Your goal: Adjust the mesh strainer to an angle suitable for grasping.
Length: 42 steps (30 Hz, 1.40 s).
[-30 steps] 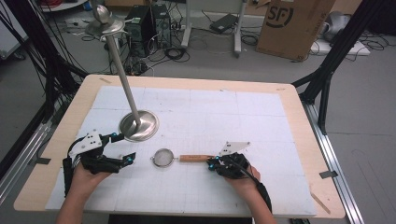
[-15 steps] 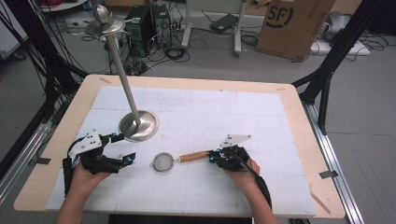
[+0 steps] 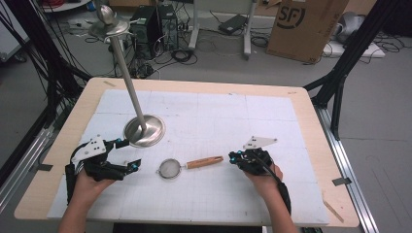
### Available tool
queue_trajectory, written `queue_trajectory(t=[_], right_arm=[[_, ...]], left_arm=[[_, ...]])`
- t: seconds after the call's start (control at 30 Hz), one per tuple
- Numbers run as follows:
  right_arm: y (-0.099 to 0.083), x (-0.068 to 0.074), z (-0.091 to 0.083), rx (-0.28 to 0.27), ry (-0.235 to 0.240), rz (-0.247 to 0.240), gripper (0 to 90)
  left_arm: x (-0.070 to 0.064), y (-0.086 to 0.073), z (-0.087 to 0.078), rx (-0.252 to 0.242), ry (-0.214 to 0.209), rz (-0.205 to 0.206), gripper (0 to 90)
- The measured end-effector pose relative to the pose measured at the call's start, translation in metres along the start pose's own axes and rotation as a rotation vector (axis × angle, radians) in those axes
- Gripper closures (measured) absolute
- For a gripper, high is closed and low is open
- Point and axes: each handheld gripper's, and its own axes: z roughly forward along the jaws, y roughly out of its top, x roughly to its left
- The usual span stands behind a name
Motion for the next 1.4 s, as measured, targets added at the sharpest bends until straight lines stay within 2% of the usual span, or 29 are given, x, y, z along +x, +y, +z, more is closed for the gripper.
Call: queue_trajectory(t=[0.1, 0.13, 0.17, 0.2, 0.27, 0.3, 0.33, 0.5, 0.73, 0.9, 1.17, 1.33, 1.4], right_arm=[[-0.005, -0.005, -0.018, -0.033, -0.013, -0.006, 80.3], [-0.005, -0.005, -0.018, -0.033, -0.013, -0.006, 80.3], [-0.009, -0.008, -0.031, -0.065, -0.018, -0.004, 74.9], [-0.012, -0.009, -0.037, -0.085, -0.026, -0.002, 73.7], [-0.014, -0.01, -0.043, -0.101, -0.028, 0.003, 72.1], [-0.019, -0.011, -0.055, -0.151, -0.033, -0.006, 67.7], [-0.022, -0.012, -0.061, -0.175, -0.029, 0.0, 67.7], [-0.031, -0.017, -0.075, -0.246, -0.047, 0.025, 58.3], [-0.034, -0.023, -0.08, -0.281, -0.068, 0.071, 44.7], [-0.035, -0.024, -0.079, -0.289, -0.083, 0.071, 37.8], [-0.032, -0.022, -0.078, -0.289, -0.074, 0.066, 37.1], [-0.03, -0.022, -0.074, -0.282, -0.063, 0.066, 37.0], [-0.03, -0.022, -0.073, -0.282, -0.063, 0.065, 37.0]], left_arm=[[0.0, 0.0, 0.0, -0.001, 0.0, 0.0, 12.5], [0.0, 0.0, 0.0, 0.0, -0.001, 0.0, 12.5], [0.0, 0.0, 0.0, 0.0, 0.001, 0.001, 12.5], [0.0, 0.0, 0.0, 0.0, 0.001, 0.001, 12.6], [0.0, 0.0, 0.0, 0.001, 0.002, 0.002, 12.5], [0.0, 0.0, 0.0, 0.002, 0.002, 0.003, 12.5], [-0.001, 0.0, 0.001, 0.002, -0.002, 0.001, 12.6], [-0.002, -0.001, 0.003, 0.015, -0.006, 0.006, 12.5], [-0.005, 0.0, 0.006, 0.018, -0.018, 0.014, 12.5], [-0.008, 0.002, 0.008, 0.018, -0.028, 0.02, 12.6], [-0.012, 0.004, 0.021, 0.058, -0.042, 0.027, 13.0], [-0.016, 0.01, 0.036, 0.1, -0.037, 0.061, 14.2], [-0.017, 0.015, 0.043, 0.113, -0.049, 0.074, 14.4]])
